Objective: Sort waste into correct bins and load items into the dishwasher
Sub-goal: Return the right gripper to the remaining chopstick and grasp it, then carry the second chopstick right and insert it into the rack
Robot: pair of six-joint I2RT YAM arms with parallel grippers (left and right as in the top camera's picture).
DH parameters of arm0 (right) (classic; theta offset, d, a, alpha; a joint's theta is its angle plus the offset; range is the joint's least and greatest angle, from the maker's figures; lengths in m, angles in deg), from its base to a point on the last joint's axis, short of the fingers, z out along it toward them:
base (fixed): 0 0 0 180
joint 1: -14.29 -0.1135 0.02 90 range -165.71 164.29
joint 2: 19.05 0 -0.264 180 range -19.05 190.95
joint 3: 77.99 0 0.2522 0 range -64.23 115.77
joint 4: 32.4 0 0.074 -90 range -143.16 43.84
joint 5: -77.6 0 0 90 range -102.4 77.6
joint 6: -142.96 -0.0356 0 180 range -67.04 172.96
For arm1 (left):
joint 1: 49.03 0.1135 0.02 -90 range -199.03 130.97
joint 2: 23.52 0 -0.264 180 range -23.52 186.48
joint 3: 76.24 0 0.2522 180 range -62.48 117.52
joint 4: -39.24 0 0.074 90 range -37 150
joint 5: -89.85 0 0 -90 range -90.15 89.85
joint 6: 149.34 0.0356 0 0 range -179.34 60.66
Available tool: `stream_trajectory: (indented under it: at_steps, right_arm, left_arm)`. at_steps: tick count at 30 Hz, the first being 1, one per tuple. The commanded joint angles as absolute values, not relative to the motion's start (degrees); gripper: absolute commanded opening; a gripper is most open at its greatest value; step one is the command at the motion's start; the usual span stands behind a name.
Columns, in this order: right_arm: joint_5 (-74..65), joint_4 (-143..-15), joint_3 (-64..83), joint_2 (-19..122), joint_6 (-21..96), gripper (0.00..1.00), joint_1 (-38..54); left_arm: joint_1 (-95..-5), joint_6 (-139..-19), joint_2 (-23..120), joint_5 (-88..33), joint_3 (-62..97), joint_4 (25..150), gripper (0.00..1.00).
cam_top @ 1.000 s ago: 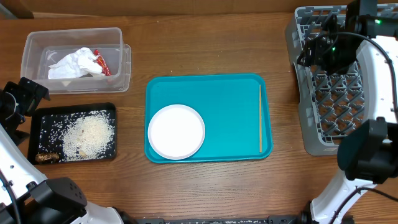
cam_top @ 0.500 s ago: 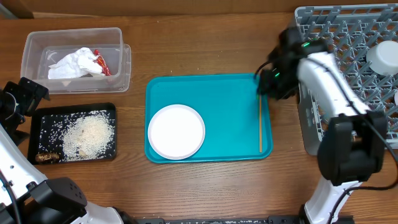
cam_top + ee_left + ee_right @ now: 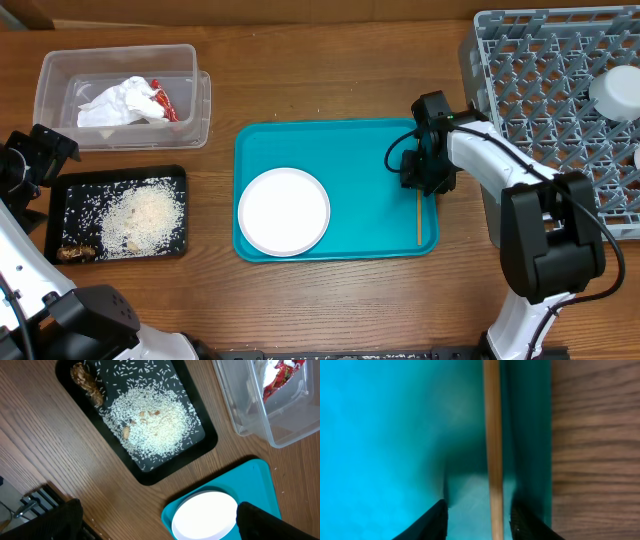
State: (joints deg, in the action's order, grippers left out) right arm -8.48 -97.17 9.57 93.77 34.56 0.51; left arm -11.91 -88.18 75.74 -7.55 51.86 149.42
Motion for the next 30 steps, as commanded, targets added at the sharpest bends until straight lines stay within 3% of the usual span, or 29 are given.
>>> stream_trajectory:
  at_steps: [1,5,6,13,21,25,30]
  right_arm:
    - [-9.8,-95.5,6.4,93.3,32.9,0.39,0.5]
    - [-9.8,-94.0,4.7,93.3,31.1,0.05,0.1]
    - [-9.8,-94.0,4.7,93.3,30.7,0.04,0.1]
    - [-7.5,-99.1,12.8,92.6,30.9,0.04,0.7]
    - [-7.8,-110.1,39.2,91.7,40.0,0.04,9.9]
    - [-7.9,-109.5,48.1,91.7,48.0,0.04,16.4]
    - [-7.8,-104.5,48.5,92.0,56.3,0.04,22.3]
  left_arm:
    - [-12.3,-89.2,75.6,-7.2,51.6,149.4,1.0]
    - [-12.3,-89.1,75.6,-7.2,51.6,149.4,1.0]
    - [-12.3,-89.2,75.6,-7.2,51.6,149.4,1.0]
    - [-12.3,-89.2,75.6,-7.2,51.6,149.4,1.0]
    - [-12.3,-89.1,75.6,-7.2,51.6,149.4,1.0]
    - [-12.3,-89.2,75.6,-7.2,51.6,149.4,1.0]
    - [-12.3,-89.1,75.6,-7.2,51.6,149.4,1.0]
